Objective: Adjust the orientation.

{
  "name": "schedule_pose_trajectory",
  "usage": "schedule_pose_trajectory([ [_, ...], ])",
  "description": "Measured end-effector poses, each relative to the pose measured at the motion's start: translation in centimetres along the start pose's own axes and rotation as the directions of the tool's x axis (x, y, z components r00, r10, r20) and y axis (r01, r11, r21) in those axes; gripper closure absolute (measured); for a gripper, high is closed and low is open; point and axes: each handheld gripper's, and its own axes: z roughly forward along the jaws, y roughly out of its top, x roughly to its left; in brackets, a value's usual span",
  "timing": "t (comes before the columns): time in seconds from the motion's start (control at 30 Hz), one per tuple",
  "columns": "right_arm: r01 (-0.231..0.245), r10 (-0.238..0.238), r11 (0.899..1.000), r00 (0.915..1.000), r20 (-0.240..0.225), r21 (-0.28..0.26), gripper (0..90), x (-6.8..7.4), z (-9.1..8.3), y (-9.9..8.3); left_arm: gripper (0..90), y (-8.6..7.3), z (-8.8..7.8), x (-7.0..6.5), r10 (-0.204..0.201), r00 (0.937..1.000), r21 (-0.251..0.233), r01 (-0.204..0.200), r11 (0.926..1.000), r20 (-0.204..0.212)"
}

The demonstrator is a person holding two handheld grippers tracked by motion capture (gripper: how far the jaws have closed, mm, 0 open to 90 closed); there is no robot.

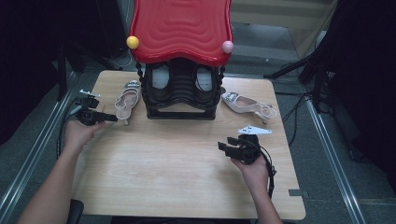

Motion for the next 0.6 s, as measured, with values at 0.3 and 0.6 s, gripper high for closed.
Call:
schedule_pose_trajectory([
  [0.3, 0.004, -0.004, 1.000, 1.0000, -0.001, 0.008, 50.6, 0.1, 0.1, 0.0, 52.2, 0.6, -1.3, -0.1, 0.005, 0.9995, -0.027, -0.006, 0.9996, -0.032],
  [0.6, -0.005, 0.005, 1.000, 1.0000, 0.002, 0.008, 50.2, 0.0, 0.1, -0.1, 48.4, 2.3, -2.8, -0.3, -0.026, 0.9993, -0.047, 0.025, 0.9986, -0.025],
])
